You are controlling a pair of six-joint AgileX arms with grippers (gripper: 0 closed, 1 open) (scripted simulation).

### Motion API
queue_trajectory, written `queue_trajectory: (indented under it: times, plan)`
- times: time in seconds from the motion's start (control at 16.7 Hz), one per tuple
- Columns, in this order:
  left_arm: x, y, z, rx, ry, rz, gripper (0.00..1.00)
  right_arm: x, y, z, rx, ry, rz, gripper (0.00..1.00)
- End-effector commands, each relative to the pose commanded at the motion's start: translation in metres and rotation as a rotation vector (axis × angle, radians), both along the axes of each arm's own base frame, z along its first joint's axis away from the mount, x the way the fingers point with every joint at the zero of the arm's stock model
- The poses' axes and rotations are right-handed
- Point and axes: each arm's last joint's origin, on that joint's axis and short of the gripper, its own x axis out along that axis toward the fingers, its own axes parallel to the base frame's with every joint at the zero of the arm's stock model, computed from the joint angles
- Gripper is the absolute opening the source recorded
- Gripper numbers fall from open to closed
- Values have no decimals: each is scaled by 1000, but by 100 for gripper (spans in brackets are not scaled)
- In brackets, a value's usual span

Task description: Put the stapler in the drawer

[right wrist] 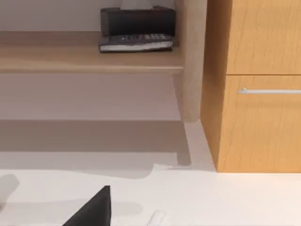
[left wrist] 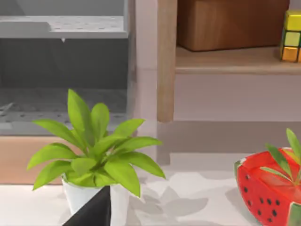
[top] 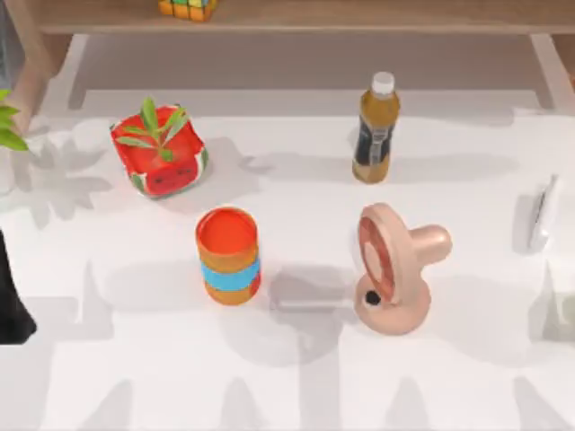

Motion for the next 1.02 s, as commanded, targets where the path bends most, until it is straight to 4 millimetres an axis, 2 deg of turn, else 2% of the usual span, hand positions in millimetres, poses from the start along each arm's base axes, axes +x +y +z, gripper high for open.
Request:
queue_trajectory:
  times: [0.24, 0.48, 0.72, 1.02]
  plan:
    - [0, 0, 0, 0, 0, 0, 100, 1, 0, 4, -19, -4, 1, 100]
    - [0, 0, 0, 0, 0, 0, 100, 9, -3, 25, -132, -1, -1, 100]
    - [0, 0, 0, 0, 0, 0, 100, 29, -8, 53, -287, -2, -5, 100]
    - [0, 0, 0, 0, 0, 0, 100, 66, -19, 78, -485, 4, -8, 100]
